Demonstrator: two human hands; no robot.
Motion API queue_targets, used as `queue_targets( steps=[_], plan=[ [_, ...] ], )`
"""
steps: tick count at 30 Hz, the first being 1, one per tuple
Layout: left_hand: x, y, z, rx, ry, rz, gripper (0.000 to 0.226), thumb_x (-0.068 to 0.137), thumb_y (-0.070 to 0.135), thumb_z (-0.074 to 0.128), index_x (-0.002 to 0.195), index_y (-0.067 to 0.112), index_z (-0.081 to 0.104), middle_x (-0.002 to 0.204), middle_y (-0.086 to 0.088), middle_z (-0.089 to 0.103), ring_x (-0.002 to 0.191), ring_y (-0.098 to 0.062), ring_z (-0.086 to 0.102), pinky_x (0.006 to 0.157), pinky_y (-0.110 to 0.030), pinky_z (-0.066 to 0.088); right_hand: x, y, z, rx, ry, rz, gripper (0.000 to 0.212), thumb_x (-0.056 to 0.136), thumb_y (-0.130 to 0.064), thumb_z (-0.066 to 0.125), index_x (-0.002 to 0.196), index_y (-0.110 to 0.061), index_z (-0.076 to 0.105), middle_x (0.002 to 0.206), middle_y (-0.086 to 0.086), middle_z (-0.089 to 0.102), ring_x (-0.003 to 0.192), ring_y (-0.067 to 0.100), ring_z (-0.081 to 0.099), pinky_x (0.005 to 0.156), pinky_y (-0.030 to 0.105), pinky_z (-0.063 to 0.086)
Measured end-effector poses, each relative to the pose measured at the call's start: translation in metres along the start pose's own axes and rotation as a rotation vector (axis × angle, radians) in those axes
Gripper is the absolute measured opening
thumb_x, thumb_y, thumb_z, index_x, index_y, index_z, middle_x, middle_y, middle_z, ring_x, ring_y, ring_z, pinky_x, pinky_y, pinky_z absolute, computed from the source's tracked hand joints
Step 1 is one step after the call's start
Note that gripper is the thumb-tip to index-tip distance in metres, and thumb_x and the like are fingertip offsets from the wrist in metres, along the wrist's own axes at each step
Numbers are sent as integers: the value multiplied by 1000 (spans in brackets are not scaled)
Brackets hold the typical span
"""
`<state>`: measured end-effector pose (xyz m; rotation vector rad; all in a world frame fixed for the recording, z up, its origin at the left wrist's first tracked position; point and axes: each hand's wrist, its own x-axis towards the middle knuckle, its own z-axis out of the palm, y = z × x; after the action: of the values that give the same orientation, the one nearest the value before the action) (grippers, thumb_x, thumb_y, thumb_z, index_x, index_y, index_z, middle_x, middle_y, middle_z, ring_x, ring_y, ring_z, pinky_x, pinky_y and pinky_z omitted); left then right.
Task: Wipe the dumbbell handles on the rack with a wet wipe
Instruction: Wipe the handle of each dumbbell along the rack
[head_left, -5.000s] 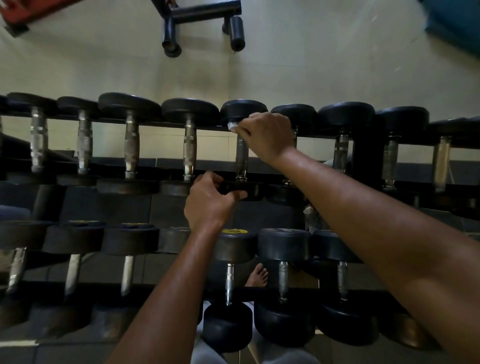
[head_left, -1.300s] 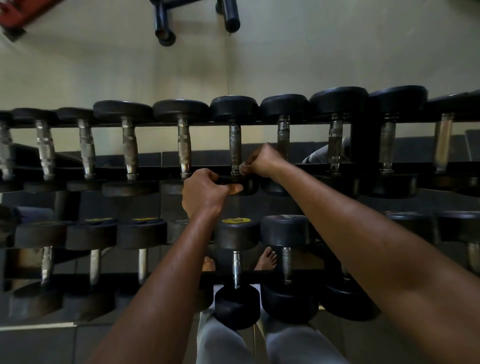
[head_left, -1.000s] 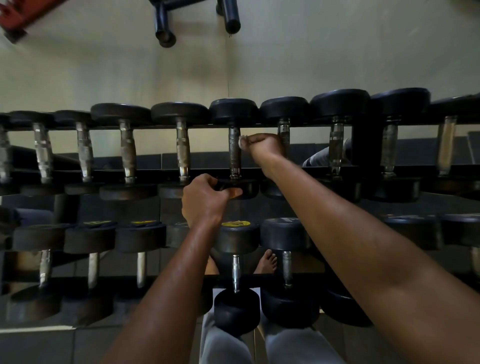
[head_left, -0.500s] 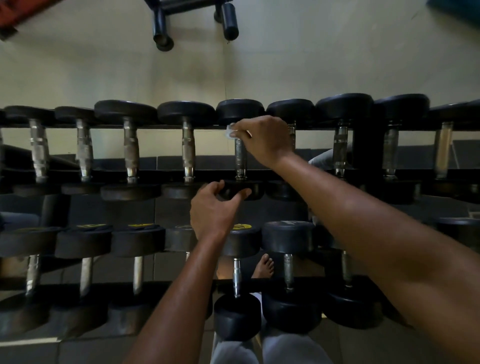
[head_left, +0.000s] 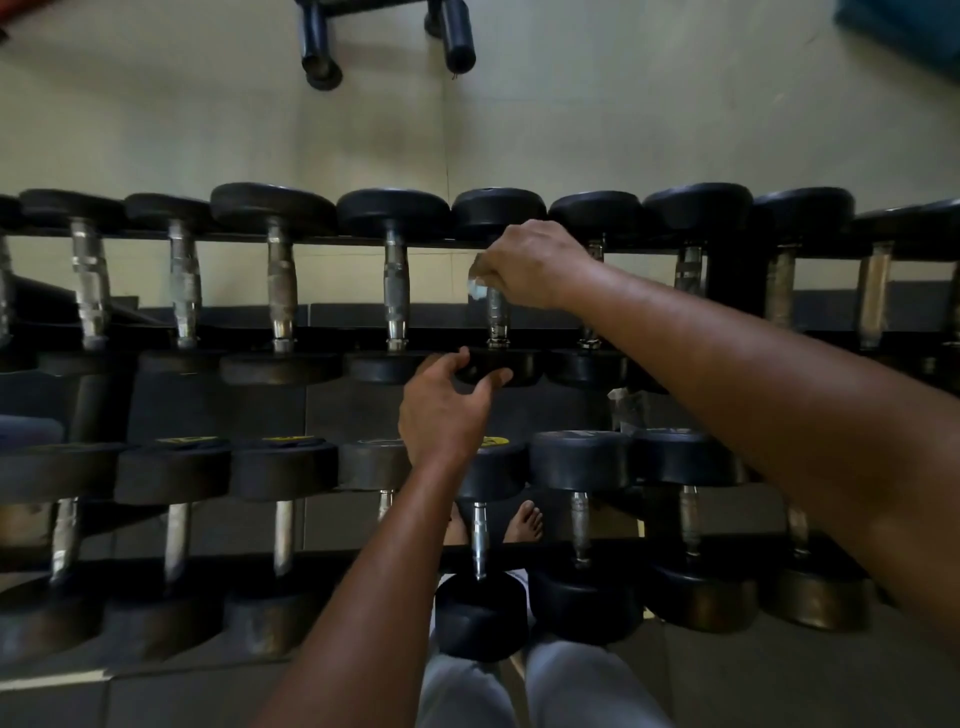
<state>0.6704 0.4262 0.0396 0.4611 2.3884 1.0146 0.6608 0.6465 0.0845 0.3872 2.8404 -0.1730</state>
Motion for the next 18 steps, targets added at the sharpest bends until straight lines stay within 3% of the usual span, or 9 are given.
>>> queue_targets(
  steps=[3, 7, 10, 13, 18],
  plan=[
    [1, 0, 0, 2, -15, 0, 54, 83, 58, 88, 124, 25, 79, 124, 16, 73, 110, -4, 67, 69, -9, 39, -1, -4, 2, -11, -107, -32, 30, 109, -36, 54, 134, -33, 72, 118, -7, 76, 100, 19, 68, 76, 33, 48],
    [6, 1, -3, 34, -27, -8, 55, 79, 61, 88, 121, 26, 79, 122, 13, 74, 109, -10, 70, 81, -28, 55, -6, -13, 7, 9, -215, -50, 34, 101, -31, 68, 134, -38, 68, 115, -8, 73, 100, 17, 67, 79, 35, 56],
    [9, 4, -6, 54, -50, -20, 52, 80, 59, 89, 118, 27, 78, 119, 12, 74, 101, -8, 68, 77, -28, 52, -11, -20, 16, 15, -246, -58, 38, 97, -27, 73, 133, -34, 65, 115, -6, 69, 108, 19, 66, 85, 36, 55],
    [9, 8, -7, 83, -63, -38, 47, 81, 56, 90, 117, 27, 78, 117, 12, 74, 94, -5, 63, 72, -27, 47, -16, -24, 29, 62, -259, -51, 32, 95, -33, 75, 125, -33, 65, 99, -10, 61, 96, 18, 64, 78, 33, 50],
    [9, 15, -5, 117, -68, -67, 43, 82, 53, 89, 116, 30, 76, 114, 13, 76, 91, -4, 65, 61, -21, 41, -31, -13, 34, 318, -222, 17, 21, 97, -26, 71, 116, -34, 69, 98, -13, 60, 94, 13, 62, 78, 31, 50]
  ],
)
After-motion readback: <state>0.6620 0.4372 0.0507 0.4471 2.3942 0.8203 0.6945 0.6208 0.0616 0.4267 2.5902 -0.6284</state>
